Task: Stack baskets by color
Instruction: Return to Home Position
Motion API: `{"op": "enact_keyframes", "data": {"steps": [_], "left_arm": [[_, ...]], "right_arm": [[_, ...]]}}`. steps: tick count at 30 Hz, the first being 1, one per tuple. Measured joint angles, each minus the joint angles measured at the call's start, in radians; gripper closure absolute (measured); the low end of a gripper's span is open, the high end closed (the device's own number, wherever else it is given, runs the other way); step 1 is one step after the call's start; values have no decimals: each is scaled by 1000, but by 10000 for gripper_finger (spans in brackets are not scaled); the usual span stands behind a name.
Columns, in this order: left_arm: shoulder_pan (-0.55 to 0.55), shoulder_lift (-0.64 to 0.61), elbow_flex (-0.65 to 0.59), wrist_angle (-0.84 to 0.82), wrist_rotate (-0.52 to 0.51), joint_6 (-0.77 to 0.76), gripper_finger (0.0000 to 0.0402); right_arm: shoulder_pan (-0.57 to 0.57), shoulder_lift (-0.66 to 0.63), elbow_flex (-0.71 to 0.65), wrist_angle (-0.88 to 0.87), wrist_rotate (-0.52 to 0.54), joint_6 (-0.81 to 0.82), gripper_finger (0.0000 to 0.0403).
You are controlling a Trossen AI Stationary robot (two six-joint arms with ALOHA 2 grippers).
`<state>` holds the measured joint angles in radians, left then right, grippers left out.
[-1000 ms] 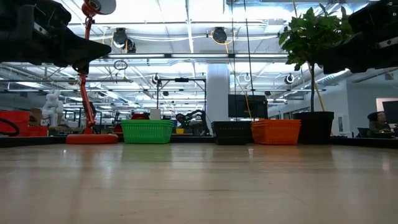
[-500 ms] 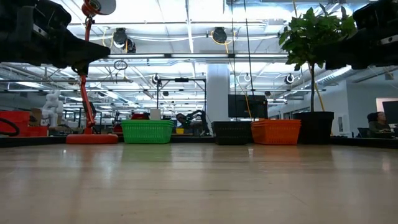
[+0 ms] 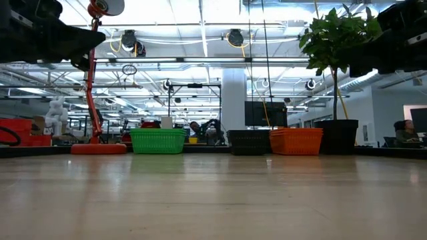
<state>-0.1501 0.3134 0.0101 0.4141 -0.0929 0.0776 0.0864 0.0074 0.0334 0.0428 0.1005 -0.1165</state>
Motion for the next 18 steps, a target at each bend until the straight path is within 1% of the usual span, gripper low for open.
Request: {"op": "enact_keyframes", "data": {"steps": [5, 11, 16, 18], "left_arm": [[0, -115, 0, -91, 7, 41, 396], [0, -238, 0, -196, 10, 61, 396], [0, -311, 0, -275, 6, 68, 397], [0, -311, 1, -299, 5, 66, 396]], "right_arm": [[0, 0, 0, 48, 3, 0, 403], [0, 0, 0, 51, 3, 0, 403], [0, 0, 0, 53, 2, 0, 403], [0, 0, 0, 55, 2, 0, 403]]}}
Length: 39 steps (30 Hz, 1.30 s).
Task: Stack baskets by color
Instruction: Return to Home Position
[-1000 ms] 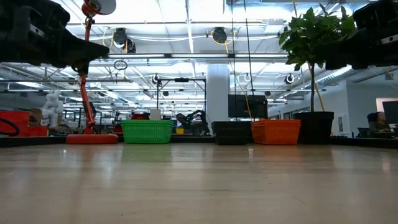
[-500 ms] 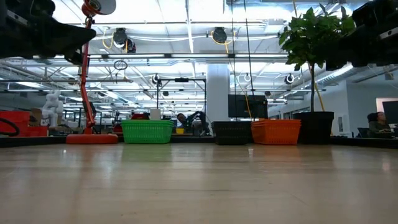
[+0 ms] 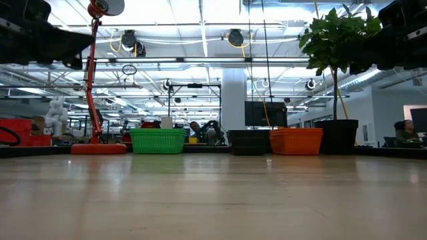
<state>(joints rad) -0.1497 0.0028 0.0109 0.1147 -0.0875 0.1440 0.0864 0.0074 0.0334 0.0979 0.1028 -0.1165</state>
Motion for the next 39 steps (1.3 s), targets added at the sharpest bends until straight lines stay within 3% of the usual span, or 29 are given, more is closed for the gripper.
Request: {"op": "enact_keyframes", "data": {"steps": [8, 22, 39], "left_arm": [[0, 0, 0, -85, 0, -22, 394], [0, 0, 1, -83, -1, 8, 366], [0, 3, 0, -81, -2, 9, 366]], "right_arm": [[0, 0, 0, 1, 0, 0, 403], [0, 0, 0, 2, 0, 0, 403], [0, 0, 0, 2, 0, 0, 403]]}}
